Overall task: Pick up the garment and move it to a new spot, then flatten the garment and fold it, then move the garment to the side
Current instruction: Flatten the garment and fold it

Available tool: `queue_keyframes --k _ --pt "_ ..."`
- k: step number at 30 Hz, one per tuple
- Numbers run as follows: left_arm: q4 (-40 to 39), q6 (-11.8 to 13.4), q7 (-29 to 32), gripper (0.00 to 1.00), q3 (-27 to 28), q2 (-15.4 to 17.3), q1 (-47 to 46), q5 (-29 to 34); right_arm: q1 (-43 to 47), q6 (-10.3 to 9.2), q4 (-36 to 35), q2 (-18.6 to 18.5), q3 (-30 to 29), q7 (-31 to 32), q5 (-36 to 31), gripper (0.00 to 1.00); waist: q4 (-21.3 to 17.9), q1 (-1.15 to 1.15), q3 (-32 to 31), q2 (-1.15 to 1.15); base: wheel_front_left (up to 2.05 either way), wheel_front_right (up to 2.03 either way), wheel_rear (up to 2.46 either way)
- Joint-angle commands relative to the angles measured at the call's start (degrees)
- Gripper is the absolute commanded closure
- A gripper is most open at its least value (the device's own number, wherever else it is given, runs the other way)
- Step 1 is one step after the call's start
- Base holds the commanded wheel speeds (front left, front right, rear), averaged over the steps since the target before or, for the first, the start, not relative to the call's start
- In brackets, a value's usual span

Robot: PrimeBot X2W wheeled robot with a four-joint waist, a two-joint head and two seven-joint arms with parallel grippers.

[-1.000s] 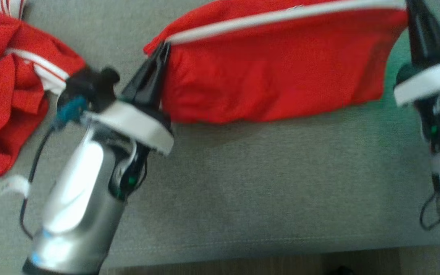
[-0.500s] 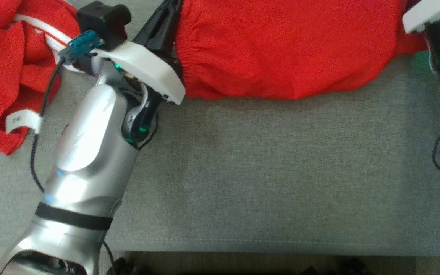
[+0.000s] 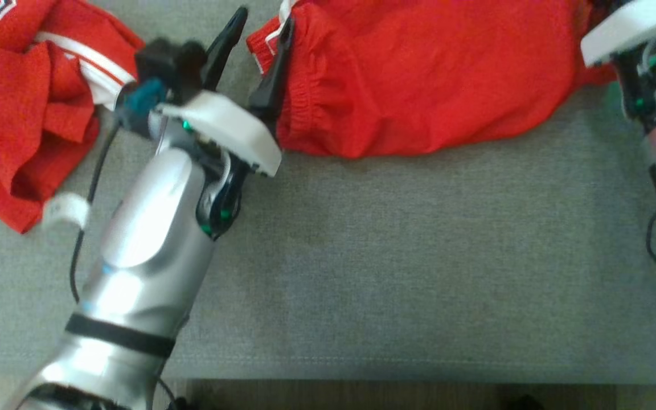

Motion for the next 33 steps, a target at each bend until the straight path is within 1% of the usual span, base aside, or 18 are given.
queue_keyframes --k 1,4,8,16,20,25,33 --pt "-2.5 1.3 -1.6 0.00 1.7 1.8 1.7 0.6 3.4 -0.04 -2.3 -0.5 0.1 -1.0 -0.5 0.00 -1.1 0.00 -2.0 0.00 0.00 0.00 0.00" --pt "-5.4 3.7 -3.4 0.00 3.3 2.9 4.5 1.2 6.6 -0.04 -5.9 -0.8 -1.5 -1.5 -1.6 0.00 -2.2 0.00 -3.8 0.00 0.00 0.00 0.00" --pt "-10.9 6.4 -4.3 0.00 5.7 4.3 7.9 2.5 12.9 -0.04 -13.3 -0.6 -6.5 -1.6 -4.2 0.00 -3.5 0.00 -6.4 0.00 0.00 0.00 0.00" --pt "-19.0 10.0 -4.5 0.00 8.9 7.3 14.0 5.5 27.3 -0.04 -25.7 2.8 -13.0 -1.6 -10.3 0.00 -5.7 0.00 -10.1 0.00 0.00 0.00 0.00" --pt "-21.8 11.2 -4.6 0.00 9.5 8.1 17.8 6.7 33.6 -0.04 -31.0 4.6 -15.7 -0.2 -12.6 0.00 -6.3 0.00 -11.3 0.00 0.00 0.00 0.00" --pt "-24.8 12.3 -4.6 0.00 10.9 8.2 23.0 7.4 40.5 -0.04 -37.5 7.3 -18.9 2.5 -15.0 0.00 -7.0 0.00 -12.3 0.00 0.00 0.00 0.00" --pt "-26.6 12.3 -4.6 0.00 12.4 7.7 27.3 7.7 46.1 -0.04 -43.9 9.5 -20.9 5.7 -17.2 0.00 -7.3 0.00 -12.8 0.00 0.00 0.00 0.00"
